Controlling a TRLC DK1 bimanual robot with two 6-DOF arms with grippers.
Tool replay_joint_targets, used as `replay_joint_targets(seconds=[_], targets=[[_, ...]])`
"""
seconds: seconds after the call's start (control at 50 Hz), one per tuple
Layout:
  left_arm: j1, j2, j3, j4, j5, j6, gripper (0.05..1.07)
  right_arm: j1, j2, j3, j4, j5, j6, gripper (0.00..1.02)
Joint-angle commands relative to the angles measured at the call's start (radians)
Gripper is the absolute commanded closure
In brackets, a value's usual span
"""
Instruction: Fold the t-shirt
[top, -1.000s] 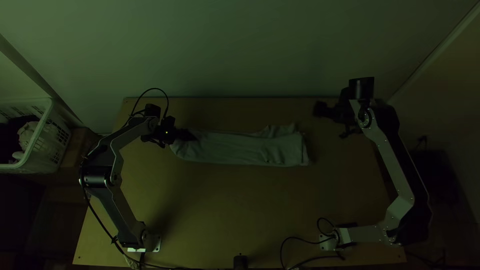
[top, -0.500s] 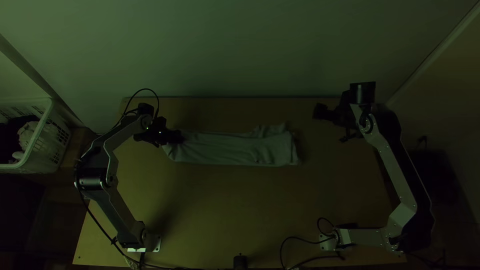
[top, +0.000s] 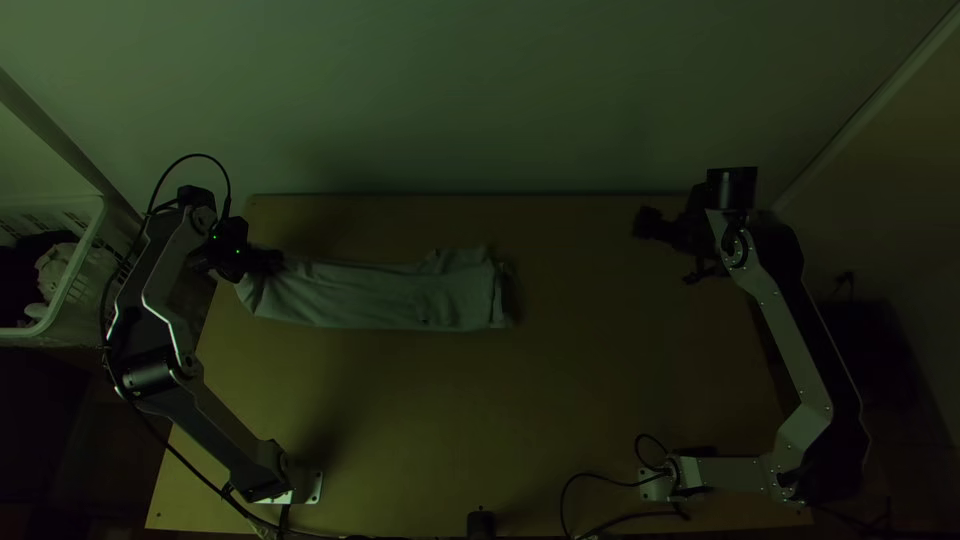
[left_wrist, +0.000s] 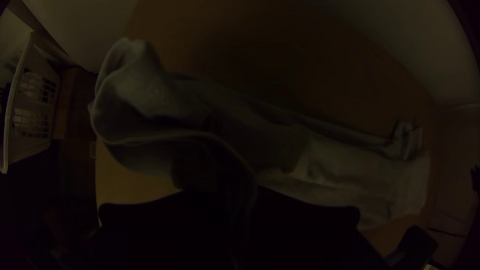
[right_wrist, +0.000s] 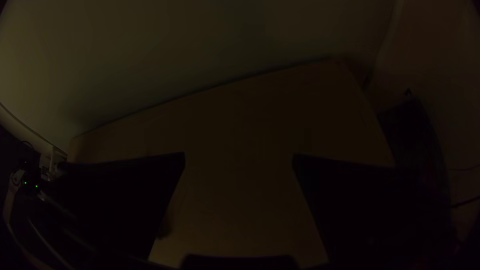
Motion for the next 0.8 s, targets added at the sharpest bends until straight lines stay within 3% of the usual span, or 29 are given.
replay_joint_targets(seconds=[0.0,0.34,0.78], targets=[[0.005,-0.044,0.087,-0.078,-0.029,0.061,1.05,-0.008,0.011,-0.016,0.01,-0.001,0.006,0.04],[-0.232,-0.049,0.34,-0.354,-0.098,0.003,1.05,-0.009,-0.016,-0.038,0.013,-0.001,0.008,0.04],[-0.564,0.054,0.494,-0.489,-0.178,-0.181,1.05,-0.043,-0.072,-0.062,0.013,-0.001,0.008,0.04]])
